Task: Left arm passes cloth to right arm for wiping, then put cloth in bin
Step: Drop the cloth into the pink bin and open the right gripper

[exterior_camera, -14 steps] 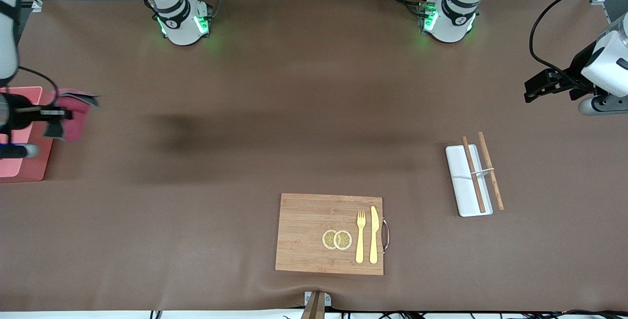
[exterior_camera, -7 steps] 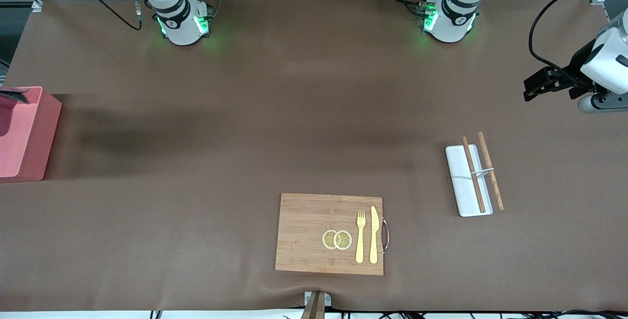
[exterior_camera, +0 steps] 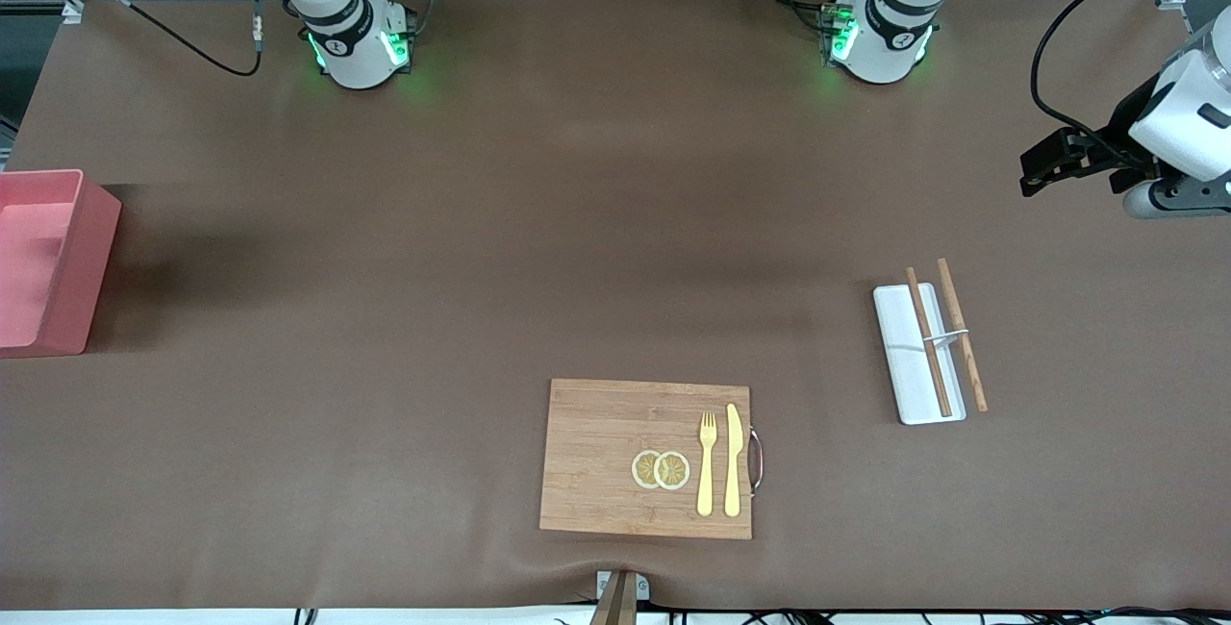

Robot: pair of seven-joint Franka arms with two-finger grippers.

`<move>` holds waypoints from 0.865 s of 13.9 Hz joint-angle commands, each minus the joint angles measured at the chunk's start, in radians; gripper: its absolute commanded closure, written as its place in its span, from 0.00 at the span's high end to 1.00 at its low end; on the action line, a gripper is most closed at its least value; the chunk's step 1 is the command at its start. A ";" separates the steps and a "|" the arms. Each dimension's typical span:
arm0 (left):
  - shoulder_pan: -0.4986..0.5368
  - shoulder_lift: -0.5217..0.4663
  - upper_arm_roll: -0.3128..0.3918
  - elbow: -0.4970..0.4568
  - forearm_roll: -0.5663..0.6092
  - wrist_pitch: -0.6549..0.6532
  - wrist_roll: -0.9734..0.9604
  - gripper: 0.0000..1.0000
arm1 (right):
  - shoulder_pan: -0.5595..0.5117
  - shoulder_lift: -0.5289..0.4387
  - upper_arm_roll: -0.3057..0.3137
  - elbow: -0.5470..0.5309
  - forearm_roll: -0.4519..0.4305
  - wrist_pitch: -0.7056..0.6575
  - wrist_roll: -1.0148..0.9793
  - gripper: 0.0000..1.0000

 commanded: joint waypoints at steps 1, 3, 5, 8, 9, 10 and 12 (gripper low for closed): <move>0.003 -0.027 0.000 -0.021 -0.020 -0.003 0.008 1.00 | -0.019 0.002 0.029 0.038 0.015 -0.020 -0.011 1.00; 0.004 -0.029 0.000 -0.021 -0.020 -0.003 0.009 1.00 | 0.027 -0.037 0.032 0.039 0.059 -0.059 0.000 1.00; 0.004 -0.027 0.000 -0.022 -0.020 -0.003 0.009 1.00 | 0.101 -0.089 0.032 0.039 0.107 -0.121 0.014 1.00; 0.007 -0.029 0.000 -0.021 -0.020 -0.003 0.015 1.00 | 0.208 -0.159 0.034 0.036 0.164 -0.240 0.178 1.00; 0.007 -0.029 0.000 -0.019 -0.020 -0.003 0.018 1.00 | 0.259 -0.181 0.034 0.036 0.197 -0.279 0.219 1.00; 0.007 -0.029 0.002 -0.021 -0.020 -0.003 0.018 1.00 | 0.298 -0.204 0.034 0.035 0.235 -0.319 0.285 1.00; 0.009 -0.029 0.002 -0.021 -0.020 -0.003 0.022 1.00 | 0.377 -0.245 0.034 0.031 0.288 -0.385 0.403 1.00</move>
